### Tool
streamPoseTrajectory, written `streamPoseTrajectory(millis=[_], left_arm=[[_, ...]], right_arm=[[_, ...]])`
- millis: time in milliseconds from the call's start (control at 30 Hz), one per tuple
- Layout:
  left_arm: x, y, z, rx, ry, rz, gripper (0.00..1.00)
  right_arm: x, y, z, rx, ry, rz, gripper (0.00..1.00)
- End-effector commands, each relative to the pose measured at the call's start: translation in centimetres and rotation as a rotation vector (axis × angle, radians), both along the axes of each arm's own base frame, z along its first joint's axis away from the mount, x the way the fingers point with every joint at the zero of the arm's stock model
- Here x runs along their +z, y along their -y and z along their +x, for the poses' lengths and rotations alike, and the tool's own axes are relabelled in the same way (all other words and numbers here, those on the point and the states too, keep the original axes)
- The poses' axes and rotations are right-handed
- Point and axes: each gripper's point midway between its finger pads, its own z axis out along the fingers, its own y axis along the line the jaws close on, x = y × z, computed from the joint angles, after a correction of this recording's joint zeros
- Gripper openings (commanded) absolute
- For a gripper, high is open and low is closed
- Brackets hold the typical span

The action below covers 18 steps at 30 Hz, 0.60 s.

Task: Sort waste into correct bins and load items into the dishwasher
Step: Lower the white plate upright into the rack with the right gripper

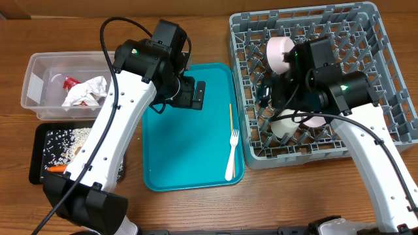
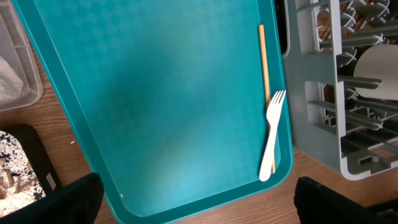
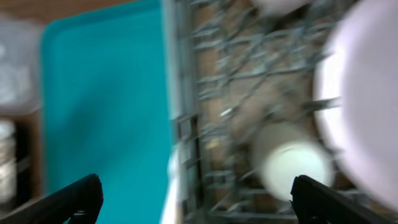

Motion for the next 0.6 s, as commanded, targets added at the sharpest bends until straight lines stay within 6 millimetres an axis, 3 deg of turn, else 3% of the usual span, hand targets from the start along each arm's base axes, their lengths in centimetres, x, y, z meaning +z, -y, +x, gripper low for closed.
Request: streamPoseTrajectory(millis=[0,567], left_arm=[[-0.13,-0.23,0.00,0.013,0.001,0.011,1.00],[-0.13,-0.23,-0.02,0.013,0.000,0.011,1.00]], right_arm=[[2.17,-3.10,-1.36,0.095,-0.020,0.182,1.00],[2.11,-2.98,-1.32,0.091,-0.019,0.175,1.00]])
